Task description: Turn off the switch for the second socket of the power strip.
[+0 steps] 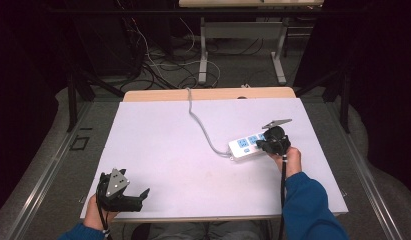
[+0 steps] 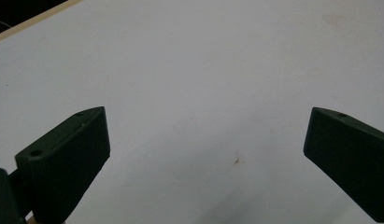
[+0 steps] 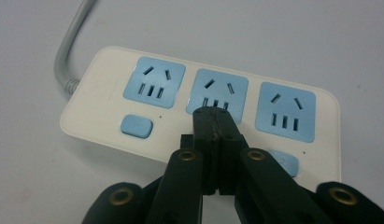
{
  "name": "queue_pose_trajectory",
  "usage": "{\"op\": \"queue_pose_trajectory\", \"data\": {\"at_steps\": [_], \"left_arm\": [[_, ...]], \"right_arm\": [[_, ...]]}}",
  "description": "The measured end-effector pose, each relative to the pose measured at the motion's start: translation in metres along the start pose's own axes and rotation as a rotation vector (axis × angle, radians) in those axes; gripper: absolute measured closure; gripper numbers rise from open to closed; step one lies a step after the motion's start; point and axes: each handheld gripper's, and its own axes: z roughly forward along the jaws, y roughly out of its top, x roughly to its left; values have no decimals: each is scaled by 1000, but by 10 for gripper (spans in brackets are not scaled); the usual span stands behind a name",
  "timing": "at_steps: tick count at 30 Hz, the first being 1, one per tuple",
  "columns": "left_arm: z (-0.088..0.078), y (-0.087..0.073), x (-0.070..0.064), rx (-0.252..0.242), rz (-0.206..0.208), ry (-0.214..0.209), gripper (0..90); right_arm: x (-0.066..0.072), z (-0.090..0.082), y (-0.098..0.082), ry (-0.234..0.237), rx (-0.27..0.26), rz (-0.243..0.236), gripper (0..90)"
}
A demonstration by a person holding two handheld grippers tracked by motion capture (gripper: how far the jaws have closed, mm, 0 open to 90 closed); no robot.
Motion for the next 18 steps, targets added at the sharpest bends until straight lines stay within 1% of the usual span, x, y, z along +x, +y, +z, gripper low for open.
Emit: {"op": "queue_pose_trajectory", "data": {"at_steps": [3, 10, 13, 14, 16, 17, 18], "left_arm": [[0, 0, 0, -2, -1, 1, 6], [0, 0, 0, -2, -1, 1, 6], [0, 0, 0, -2, 1, 0, 6], [0, 0, 0, -1, 1, 0, 6], [0, 0, 0, -1, 1, 1, 6], [0, 0, 0, -1, 1, 0, 6], [0, 0, 0, -1, 1, 0, 6]], "right_arm": [[0, 2, -1, 6, 3, -10, 900], [1, 3, -1, 2, 1, -8, 900], [0, 4, -2, -1, -8, -4, 900], [1, 3, -2, 5, -4, 5, 900], [0, 3, -3, 8, -9, 2, 900], [1, 3, -2, 4, -7, 12, 900], [0, 3, -3, 4, -9, 8, 900]]}}
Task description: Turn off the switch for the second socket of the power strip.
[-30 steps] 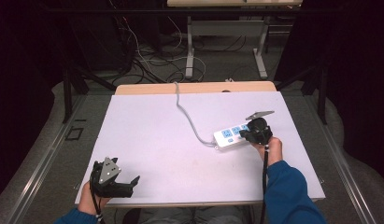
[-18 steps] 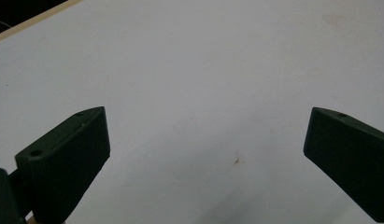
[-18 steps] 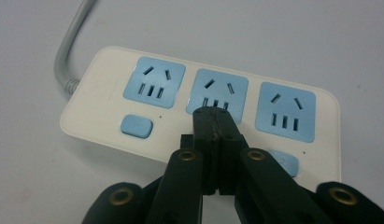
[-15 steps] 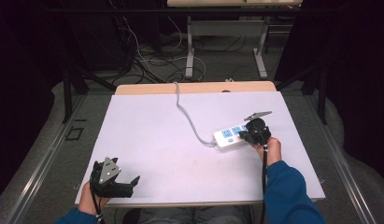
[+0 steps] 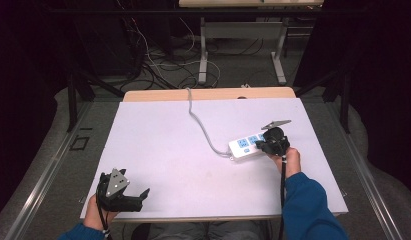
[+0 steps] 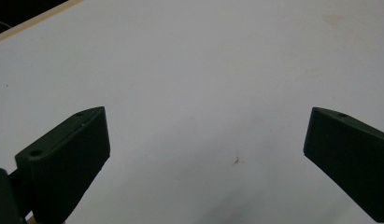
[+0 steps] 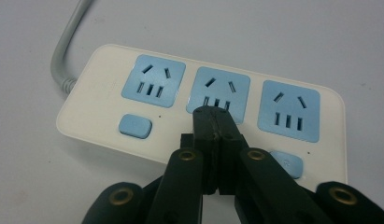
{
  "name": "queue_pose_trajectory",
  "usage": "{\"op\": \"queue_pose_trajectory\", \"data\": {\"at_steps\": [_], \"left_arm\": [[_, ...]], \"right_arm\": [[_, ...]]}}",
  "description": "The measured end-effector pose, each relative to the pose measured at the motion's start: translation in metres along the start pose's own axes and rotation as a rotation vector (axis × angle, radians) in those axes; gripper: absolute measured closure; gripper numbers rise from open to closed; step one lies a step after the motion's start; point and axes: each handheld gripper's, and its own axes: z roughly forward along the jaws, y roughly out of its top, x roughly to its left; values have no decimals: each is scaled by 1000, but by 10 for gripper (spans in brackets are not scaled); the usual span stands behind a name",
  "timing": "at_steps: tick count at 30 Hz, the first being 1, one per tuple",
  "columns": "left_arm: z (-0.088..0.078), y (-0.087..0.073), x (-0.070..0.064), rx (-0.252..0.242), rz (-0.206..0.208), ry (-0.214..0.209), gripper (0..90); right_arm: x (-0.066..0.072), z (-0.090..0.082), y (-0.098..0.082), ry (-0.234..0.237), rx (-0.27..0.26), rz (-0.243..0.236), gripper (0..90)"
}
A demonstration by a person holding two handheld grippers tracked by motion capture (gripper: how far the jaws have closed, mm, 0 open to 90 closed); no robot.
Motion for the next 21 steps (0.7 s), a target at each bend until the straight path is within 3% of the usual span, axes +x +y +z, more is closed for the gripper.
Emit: {"op": "queue_pose_trajectory", "data": {"at_steps": [21], "left_arm": [[0, 0, 0, 5, 1, -1, 6]], "right_arm": [[2, 0, -2, -16, -9, 2, 900]]}}
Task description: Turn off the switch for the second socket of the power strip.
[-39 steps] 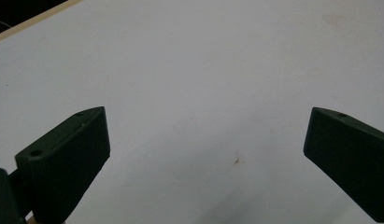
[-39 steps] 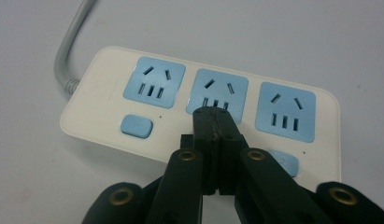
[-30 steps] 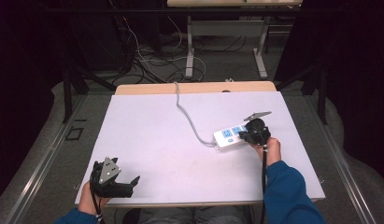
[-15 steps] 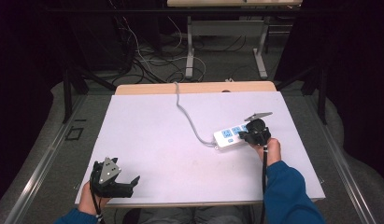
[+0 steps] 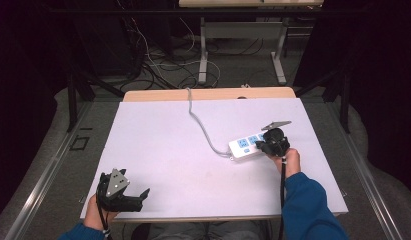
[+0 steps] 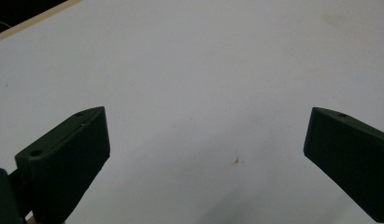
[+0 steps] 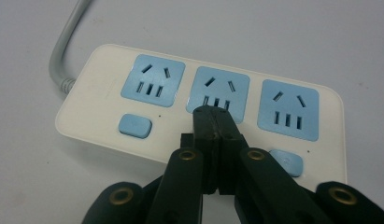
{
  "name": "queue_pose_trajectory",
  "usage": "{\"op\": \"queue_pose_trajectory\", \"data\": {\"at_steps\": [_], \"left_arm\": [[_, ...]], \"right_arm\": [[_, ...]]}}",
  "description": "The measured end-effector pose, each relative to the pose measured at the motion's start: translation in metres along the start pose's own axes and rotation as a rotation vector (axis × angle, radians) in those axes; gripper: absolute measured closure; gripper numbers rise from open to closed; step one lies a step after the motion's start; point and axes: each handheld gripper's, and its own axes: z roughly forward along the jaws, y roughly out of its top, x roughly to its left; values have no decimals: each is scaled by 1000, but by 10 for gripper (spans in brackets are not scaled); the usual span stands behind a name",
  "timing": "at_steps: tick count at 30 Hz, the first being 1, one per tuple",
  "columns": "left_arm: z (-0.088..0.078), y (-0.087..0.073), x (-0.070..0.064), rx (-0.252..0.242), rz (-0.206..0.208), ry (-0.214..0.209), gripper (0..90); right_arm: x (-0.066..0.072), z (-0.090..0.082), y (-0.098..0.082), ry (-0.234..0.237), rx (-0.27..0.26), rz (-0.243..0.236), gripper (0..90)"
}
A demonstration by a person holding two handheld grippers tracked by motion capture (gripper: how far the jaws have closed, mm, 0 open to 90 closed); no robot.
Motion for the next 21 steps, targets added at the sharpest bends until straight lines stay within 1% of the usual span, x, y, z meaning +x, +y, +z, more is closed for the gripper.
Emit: {"op": "queue_pose_trajectory", "data": {"at_steps": [1, 2, 4, 5, 7, 8, 10, 11, 14, 15, 17, 18, 20, 21], "left_arm": [[0, 0, 1, 0, 8, 3, 6], [0, 0, 1, 1, 12, 6, 6], [0, 0, 0, 1, 0, -1, 6], [0, 0, 1, 0, 10, 8, 6], [0, 0, 1, 1, 9, 7, 6], [0, 0, 0, 2, -2, -2, 6], [0, 0, 0, 2, 0, -2, 6], [0, 0, 1, 1, 12, 8, 6], [0, 0, 1, 0, 10, 8, 6], [0, 0, 0, 2, -3, -1, 6], [0, 0, 1, 1, 7, 5, 6], [0, 0, 0, 2, -2, -1, 6], [0, 0, 0, 1, 6, 6, 6], [0, 0, 0, 0, 2, 3, 6]], "right_arm": [[0, 0, 0, 7, -1, -1, 900], [1, 0, 0, 1, -1, -6, 900], [1, 0, 0, 0, -2, -6, 900], [1, 0, 0, 1, -3, -5, 900], [0, 0, 0, 2, -1, 0, 900], [0, 0, 0, -4, -3, -4, 900], [-1, 0, -1, 0, -1, -7, 900], [-1, 0, -1, 1, 0, -3, 900], [-1, 0, -1, 1, -2, -3, 900], [0, 0, -1, 6, -2, 1, 900], [0, 0, -1, 3, -4, 4, 900], [0, 0, -1, 4, -5, 4, 900], [-1, 0, -1, 8, -6, 5, 900], [-1, 0, -1, 9, -7, 6, 900]]}}
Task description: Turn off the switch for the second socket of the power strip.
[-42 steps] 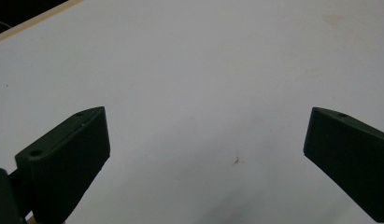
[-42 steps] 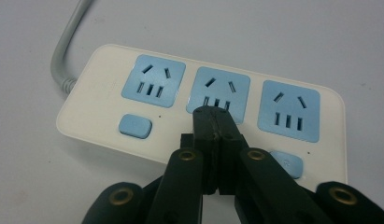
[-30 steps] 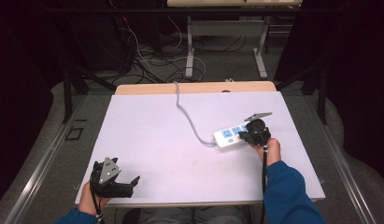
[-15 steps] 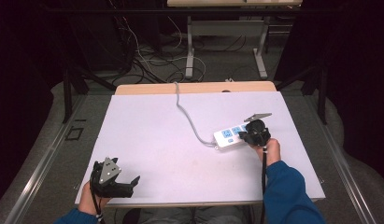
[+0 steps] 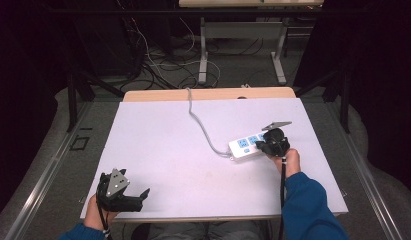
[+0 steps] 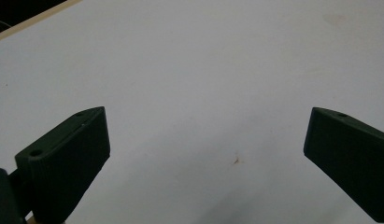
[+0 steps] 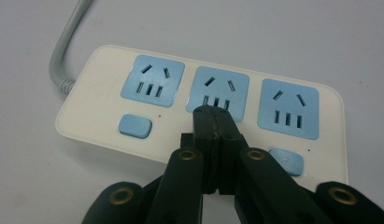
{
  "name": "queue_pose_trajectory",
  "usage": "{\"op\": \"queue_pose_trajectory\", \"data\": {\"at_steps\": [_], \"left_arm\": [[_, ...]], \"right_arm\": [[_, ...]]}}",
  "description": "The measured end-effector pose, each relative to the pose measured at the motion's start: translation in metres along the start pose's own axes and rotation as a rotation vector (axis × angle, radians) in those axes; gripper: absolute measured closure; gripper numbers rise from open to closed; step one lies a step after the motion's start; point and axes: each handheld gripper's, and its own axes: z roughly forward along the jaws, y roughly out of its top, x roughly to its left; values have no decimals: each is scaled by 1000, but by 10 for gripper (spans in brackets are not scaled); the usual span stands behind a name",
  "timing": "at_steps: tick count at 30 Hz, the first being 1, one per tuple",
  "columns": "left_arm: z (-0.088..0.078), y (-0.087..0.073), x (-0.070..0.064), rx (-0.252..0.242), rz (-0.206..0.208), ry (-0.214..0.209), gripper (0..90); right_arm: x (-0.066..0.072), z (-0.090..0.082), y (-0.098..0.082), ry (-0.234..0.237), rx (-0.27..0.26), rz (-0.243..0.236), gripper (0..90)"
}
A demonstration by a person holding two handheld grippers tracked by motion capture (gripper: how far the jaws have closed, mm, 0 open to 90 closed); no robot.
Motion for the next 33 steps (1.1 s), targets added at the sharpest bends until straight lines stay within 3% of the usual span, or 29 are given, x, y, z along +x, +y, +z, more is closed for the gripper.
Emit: {"op": "queue_pose_trajectory", "data": {"at_steps": [33], "left_arm": [[0, 0, 0, -6, -3, 2, 6]], "right_arm": [[0, 0, -1, -8, -6, -1, 900]]}}
